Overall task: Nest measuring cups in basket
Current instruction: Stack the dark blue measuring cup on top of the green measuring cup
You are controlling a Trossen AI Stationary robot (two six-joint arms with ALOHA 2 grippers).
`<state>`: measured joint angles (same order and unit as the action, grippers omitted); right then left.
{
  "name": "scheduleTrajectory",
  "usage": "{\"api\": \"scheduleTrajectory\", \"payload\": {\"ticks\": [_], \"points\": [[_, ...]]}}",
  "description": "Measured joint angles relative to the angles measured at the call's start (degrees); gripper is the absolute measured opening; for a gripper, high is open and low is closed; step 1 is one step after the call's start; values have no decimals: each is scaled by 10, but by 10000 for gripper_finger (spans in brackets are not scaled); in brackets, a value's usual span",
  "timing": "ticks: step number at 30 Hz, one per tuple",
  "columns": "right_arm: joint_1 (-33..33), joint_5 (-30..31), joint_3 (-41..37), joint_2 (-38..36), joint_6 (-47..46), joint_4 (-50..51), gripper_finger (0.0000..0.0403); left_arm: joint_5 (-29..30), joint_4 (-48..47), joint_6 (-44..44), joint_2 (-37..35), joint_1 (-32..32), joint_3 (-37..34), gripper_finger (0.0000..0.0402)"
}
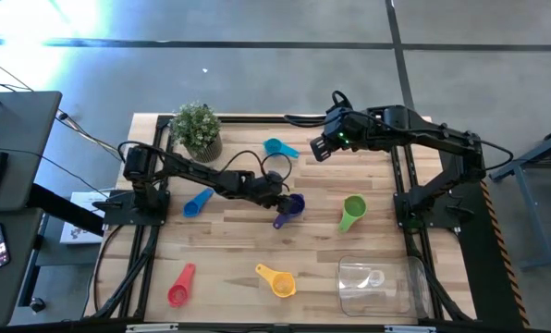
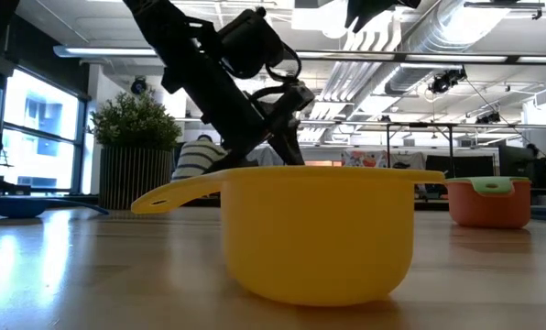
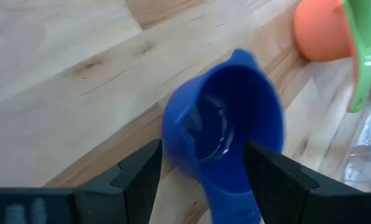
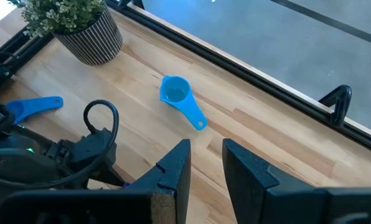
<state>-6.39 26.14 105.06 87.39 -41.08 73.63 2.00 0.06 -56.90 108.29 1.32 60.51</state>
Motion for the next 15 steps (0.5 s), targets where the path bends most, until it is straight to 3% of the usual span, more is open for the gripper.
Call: {"api": "scheduleTrajectory", "payload": {"ticks": [6,15], "points": [[0,-2,0,0,0,7,85,1,-21,8,0,0,0,180],[0,-1,0,0,0,7,85,15,-20,52,0,0,0,74]]}}
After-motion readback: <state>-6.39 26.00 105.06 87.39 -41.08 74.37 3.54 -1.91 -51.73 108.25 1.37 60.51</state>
